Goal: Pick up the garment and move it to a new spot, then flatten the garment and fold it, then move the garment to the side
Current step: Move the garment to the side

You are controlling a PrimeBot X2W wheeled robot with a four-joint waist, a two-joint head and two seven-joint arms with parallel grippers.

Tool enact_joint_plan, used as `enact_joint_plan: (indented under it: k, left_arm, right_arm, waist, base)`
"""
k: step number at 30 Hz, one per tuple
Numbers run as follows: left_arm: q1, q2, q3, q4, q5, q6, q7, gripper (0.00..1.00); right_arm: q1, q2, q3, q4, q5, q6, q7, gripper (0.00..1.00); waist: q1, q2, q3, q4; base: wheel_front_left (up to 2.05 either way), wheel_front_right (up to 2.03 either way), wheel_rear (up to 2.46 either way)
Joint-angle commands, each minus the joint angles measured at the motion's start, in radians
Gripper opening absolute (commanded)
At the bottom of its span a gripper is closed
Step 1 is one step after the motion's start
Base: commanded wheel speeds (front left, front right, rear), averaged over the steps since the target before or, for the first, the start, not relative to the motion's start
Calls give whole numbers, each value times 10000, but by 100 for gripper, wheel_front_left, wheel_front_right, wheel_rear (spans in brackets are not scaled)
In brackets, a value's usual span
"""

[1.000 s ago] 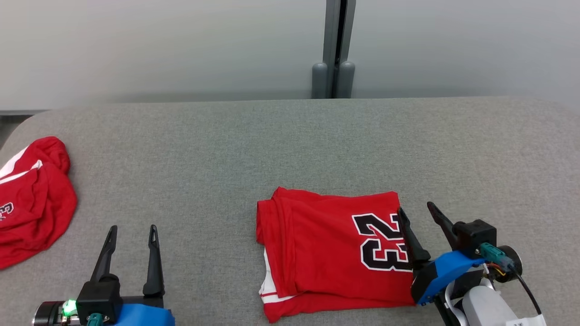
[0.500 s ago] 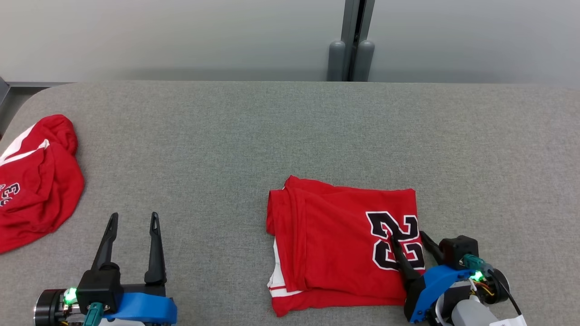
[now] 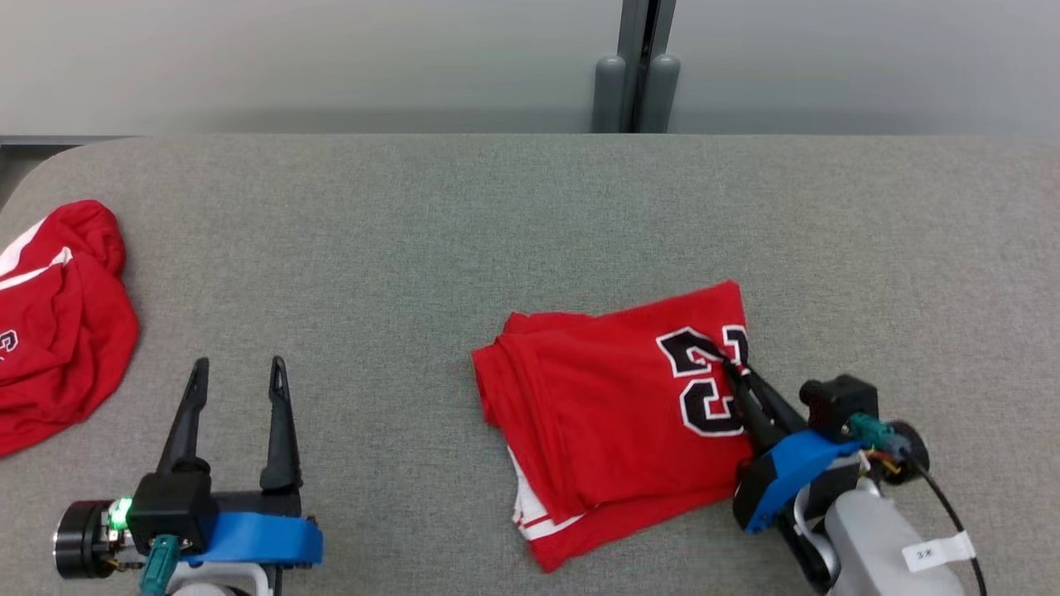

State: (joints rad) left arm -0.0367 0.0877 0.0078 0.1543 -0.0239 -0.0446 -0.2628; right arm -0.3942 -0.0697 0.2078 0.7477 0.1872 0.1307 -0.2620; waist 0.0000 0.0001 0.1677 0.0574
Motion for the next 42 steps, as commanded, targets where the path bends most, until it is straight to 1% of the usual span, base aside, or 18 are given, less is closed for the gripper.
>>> enact_joint_plan:
  k: [1, 5, 9, 12, 19, 26, 29, 32, 37, 42]
  left_arm:
    - [-237, -8, -8, -181, 18, -12, -26, 100]
    - [-586, -87, -5, -879, -97, -15, -26, 100]
    - [-1019, -120, -60, -1608, 12, -32, -24, 100]
    - [-1439, -37, -107, -2023, 129, -69, -26, 100]
    - [-1997, 416, -53, -2768, 358, -123, -26, 100]
    - [-2094, 1042, 16, -3539, 617, -125, -24, 100]
    - [-2190, 1335, 17, -3840, 727, -158, -26, 100]
    - [-2234, 1532, -2, -4098, 803, -148, -26, 100]
    - [-2292, 1723, -39, -4499, 866, -124, -26, 100]
    - [-2151, 1813, 10, -4696, 836, -34, -24, 100]
  right_arm:
    - [-343, -211, -6, -74, -105, 1, -37, 0]
    - [-1369, -781, 398, -101, -360, 1, -38, 0]
    - [-2727, -1505, 806, 18, -369, -1, -39, 0]
    - [-3731, -2155, 1032, 33, -365, -1, -38, 0]
    - [-5323, -3504, 1190, -59, -136, -2, -40, 0]
    - [-6289, -4448, 1196, 148, 380, -1, -37, 0]
    - [-6682, -4526, 1244, 293, 530, -1, -37, 0]
    - [-7060, -4468, 1274, 529, 602, -1, -39, 0]
    - [-7773, -4516, 1502, 1268, 352, -1, -39, 0]
    - [-8508, -4310, 1809, 2178, 94, -1, -38, 0]
  waist:
    - [0, -1, 87, 27]
    - [0, -1, 579, -39]
    - [0, -1, 1384, -326]
    - [0, -1, 2020, -649]
    - [0, -1, 3129, -1738]
    - [0, -1, 4244, -2896]
    - [0, -1, 4634, -3260]
    - [0, -1, 4862, -3447]
    - [0, -1, 5153, -3479]
    - [0, -1, 5367, -3417]
  base:
    - [0, 0, 0]
    - [0, 0, 0]
    - [0, 0, 0]
    - [0, 0, 0]
    - [0, 0, 0]
    - [0, 0, 0]
    - [0, 0, 0]
    - [0, 0, 0]
    - [0, 0, 0]
    - [0, 0, 0]
